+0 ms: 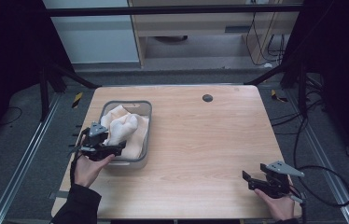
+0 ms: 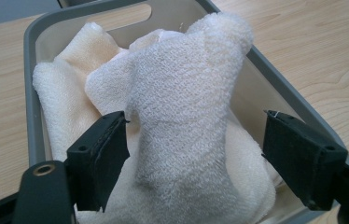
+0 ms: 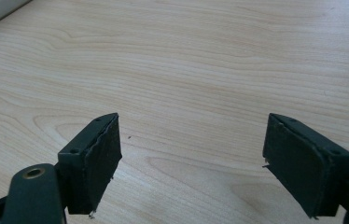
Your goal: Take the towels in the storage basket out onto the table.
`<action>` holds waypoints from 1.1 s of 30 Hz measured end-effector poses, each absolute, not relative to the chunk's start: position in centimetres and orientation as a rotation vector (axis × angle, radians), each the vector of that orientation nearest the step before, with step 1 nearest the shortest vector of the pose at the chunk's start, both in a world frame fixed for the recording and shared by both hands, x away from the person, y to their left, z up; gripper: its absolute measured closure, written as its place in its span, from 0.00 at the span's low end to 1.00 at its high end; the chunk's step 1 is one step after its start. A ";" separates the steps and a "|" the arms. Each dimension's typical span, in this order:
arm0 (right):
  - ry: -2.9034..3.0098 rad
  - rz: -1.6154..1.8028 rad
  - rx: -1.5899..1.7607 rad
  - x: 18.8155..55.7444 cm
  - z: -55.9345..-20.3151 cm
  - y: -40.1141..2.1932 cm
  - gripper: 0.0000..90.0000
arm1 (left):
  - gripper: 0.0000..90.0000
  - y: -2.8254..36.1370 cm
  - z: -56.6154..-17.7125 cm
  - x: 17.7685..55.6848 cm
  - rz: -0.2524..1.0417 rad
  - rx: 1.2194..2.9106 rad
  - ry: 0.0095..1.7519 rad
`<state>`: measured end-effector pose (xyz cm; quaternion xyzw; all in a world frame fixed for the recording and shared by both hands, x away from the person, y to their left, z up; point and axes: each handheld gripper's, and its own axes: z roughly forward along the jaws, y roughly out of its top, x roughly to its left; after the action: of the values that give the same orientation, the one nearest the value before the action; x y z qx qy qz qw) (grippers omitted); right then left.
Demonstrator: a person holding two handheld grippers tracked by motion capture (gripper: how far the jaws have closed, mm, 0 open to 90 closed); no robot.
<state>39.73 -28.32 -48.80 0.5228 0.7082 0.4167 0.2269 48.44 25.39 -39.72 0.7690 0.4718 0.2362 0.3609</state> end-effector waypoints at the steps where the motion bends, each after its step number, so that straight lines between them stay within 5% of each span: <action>1: 1.953 1.148 1.441 39.7 -48.8 -28.3 0.21 | 0.24 25.4 -39.8 48.6 0.609 1.984 1.218; 11: 1.962 1.147 1.442 39.8 -48.8 -28.3 0.21 | 0.32 25.2 -40.9 49.8 0.603 2.026 1.264; 33: 1.972 1.146 1.443 39.8 -48.9 -28.2 0.21 | 0.68 25.1 -41.4 50.8 0.589 2.055 1.347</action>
<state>39.80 -28.21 -48.88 0.5216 0.7129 0.4143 0.2194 50.75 25.10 -41.36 0.7751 0.5081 0.2224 0.3028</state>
